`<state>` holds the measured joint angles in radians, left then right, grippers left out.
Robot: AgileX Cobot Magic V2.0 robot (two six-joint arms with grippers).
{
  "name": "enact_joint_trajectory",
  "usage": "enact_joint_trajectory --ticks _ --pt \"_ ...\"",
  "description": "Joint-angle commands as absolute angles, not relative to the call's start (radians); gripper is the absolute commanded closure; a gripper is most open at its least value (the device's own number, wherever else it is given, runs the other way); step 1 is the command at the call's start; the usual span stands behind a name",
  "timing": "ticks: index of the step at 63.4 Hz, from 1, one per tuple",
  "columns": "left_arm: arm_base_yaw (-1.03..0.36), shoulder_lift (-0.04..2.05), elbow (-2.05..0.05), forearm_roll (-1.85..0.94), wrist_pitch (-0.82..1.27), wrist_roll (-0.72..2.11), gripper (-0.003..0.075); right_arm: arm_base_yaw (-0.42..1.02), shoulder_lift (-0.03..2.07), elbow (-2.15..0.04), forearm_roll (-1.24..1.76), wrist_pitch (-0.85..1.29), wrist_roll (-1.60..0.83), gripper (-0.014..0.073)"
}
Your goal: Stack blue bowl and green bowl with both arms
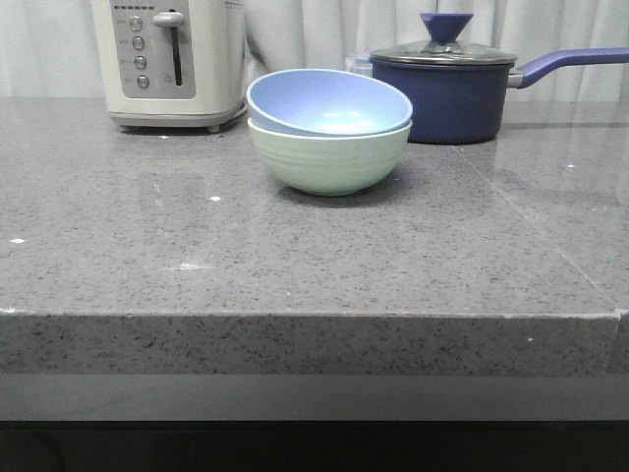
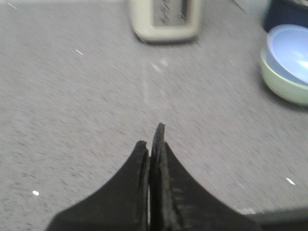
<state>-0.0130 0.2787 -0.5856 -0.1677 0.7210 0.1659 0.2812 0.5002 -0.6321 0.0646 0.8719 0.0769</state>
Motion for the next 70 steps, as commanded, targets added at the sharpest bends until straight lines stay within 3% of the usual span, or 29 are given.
enact_joint_trajectory --ticks 1,24,38,50,70 --pt "0.023 0.193 -0.510 -0.181 0.525 0.161 0.0740 0.281 0.500 -0.656 0.053 0.818 0.074 0.0648" --pt "0.031 -0.026 -0.193 -0.189 0.231 0.157 0.0740 0.281 0.500 -0.656 0.053 0.818 0.074 0.0648" --pt "-0.037 -0.025 -0.095 0.034 0.062 -0.059 0.0740 0.281 0.500 -0.656 0.053 0.819 0.074 0.0648" --pt "-0.057 -0.025 0.012 0.029 -0.119 -0.061 0.0740 0.281 0.500 -0.656 0.053 0.819 0.074 0.0648" --pt "-0.059 -0.025 0.010 0.024 -0.094 -0.061 0.0740 0.281 0.500 -0.656 0.053 0.820 0.074 0.0648"
